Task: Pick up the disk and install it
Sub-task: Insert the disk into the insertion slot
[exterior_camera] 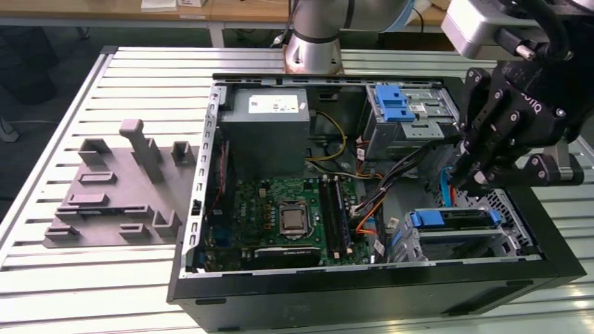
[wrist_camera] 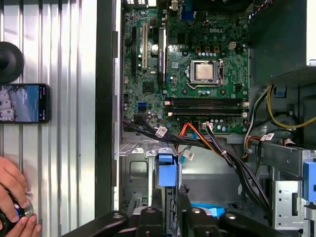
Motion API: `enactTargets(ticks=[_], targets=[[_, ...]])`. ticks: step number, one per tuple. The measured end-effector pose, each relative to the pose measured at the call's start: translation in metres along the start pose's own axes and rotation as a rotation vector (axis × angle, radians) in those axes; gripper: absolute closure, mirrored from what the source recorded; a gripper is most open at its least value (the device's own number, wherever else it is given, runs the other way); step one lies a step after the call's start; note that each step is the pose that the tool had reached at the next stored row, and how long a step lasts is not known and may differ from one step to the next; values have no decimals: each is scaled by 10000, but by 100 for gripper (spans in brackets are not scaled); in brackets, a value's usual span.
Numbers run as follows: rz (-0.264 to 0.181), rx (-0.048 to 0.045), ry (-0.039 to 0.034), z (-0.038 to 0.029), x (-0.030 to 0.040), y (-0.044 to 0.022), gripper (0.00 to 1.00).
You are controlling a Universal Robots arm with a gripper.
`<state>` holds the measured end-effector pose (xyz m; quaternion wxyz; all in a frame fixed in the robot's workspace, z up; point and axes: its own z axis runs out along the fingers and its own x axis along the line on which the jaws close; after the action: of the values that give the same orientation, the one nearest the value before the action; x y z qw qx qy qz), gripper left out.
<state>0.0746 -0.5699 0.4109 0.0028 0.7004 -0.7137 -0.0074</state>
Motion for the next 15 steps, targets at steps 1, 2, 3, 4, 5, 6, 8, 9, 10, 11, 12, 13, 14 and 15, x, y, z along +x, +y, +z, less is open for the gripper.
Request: enactTargets(ticks=[1,2,3,4,5,6,8,9,10,11,12,13,14,15], targets=[[0,0,1,0,0,0,76],[0,0,1,0,0,0,76],[0,0,0,1,0,0,82],[0,0,0,1,0,0,87],[0,0,-1,2,0,0,87],[-1,0,-3,5,0,0,89],[0,0,-4,21,1,0,89],[0,0,-3,34,1,0,89],[-1,0,-2,52,1,-1,89],[0,0,-2,70,1,-1,89],[-1,0,-3,88,1,-1,89],[0,0,-2,106,1,-2,89],[0,0,-1,124,1,-2,89],[0,0,-2,141,1,-2,89]])
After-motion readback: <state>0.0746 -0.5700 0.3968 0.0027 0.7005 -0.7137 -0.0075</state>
